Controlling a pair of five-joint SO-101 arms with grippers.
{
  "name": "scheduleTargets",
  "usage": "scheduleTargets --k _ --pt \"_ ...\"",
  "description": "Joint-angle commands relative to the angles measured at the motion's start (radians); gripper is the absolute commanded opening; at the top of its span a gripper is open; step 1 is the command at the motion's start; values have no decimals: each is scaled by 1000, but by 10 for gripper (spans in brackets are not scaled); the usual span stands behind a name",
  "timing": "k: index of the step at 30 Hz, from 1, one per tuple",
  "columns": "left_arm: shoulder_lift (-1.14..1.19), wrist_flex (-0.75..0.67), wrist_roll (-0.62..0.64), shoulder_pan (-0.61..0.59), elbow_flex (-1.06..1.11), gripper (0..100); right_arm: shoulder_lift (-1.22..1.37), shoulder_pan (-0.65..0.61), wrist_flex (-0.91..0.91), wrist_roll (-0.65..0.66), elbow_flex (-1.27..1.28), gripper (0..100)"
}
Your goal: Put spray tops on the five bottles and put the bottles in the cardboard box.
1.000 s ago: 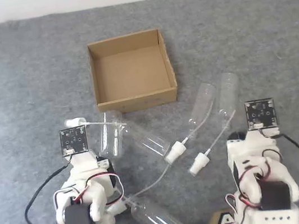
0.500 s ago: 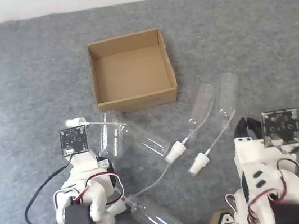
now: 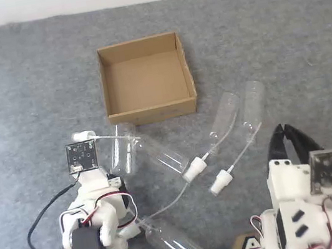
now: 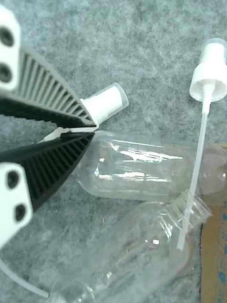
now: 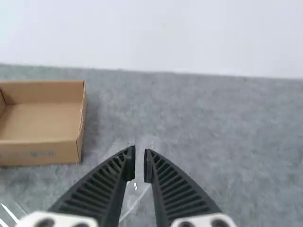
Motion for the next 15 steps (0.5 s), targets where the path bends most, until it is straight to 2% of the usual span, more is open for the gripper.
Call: scheduleTargets --k 1,6,10,15 --pt "-23 -2 8 3 -13 13 8 5 -25 28 -117 6" --pt "-23 -2 8 3 -13 13 8 4 -28 310 -209 6" --pt "-23 -2 8 3 -13 13 36 5 -28 310 -249 6" --pt "-23 -2 8 3 -13 13 211 5 13 292 -327 6"
